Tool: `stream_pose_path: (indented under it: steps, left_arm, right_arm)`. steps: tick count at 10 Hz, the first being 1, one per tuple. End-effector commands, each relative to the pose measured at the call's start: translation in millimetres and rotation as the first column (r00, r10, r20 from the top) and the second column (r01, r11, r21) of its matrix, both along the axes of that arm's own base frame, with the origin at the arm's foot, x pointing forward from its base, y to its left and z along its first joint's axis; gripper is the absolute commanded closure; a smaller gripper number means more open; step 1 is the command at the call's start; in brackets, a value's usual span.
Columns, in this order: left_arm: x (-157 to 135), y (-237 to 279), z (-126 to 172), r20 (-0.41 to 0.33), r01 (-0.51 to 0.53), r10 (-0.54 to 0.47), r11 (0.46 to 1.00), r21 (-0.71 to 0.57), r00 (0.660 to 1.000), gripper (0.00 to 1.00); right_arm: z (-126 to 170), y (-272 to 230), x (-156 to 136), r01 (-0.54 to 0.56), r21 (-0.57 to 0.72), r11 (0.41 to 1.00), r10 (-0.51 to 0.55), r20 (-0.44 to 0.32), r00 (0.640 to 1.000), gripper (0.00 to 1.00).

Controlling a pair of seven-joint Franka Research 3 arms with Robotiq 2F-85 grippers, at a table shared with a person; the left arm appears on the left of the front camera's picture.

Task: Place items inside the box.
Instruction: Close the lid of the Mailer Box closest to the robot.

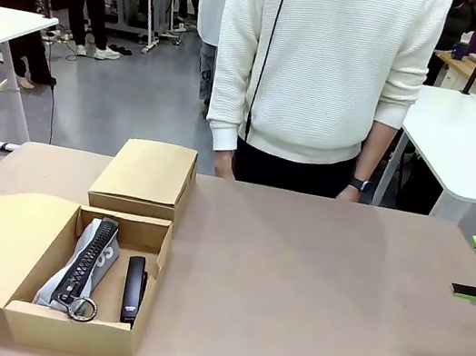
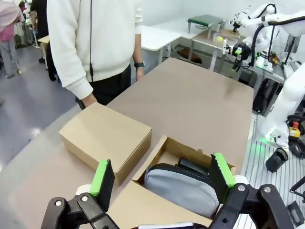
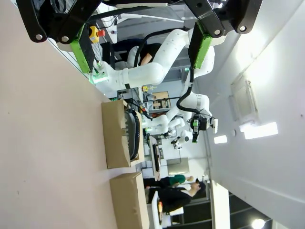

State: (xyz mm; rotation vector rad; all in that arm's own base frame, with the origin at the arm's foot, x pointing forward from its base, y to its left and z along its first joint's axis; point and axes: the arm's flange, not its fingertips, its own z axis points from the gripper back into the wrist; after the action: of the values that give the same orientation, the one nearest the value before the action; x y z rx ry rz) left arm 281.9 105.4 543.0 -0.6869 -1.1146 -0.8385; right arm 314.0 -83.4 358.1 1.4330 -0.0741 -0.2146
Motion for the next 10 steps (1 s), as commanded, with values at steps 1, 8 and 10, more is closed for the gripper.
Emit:
stream_pose_path:
  steps: [1,8,10]
  left_arm:
    - [22,4,-24,0.065,0.072,-0.081,0.988,0.139,0.995,0.00]
    - [48,33,-124,0.052,0.234,-0.281,0.876,0.421,0.958,0.00]
    - [62,43,-151,-0.014,0.218,-0.235,0.875,0.432,0.972,0.00]
  right_arm:
    - [3,0,1,0.006,-0.003,1.000,-0.006,-0.021,1.000,0.00]
    - [3,0,1,0.006,-0.003,1.000,-0.006,-0.021,1.000,0.00]
    - [3,0,1,0.006,-0.003,1.000,-0.006,-0.021,1.000,0.00]
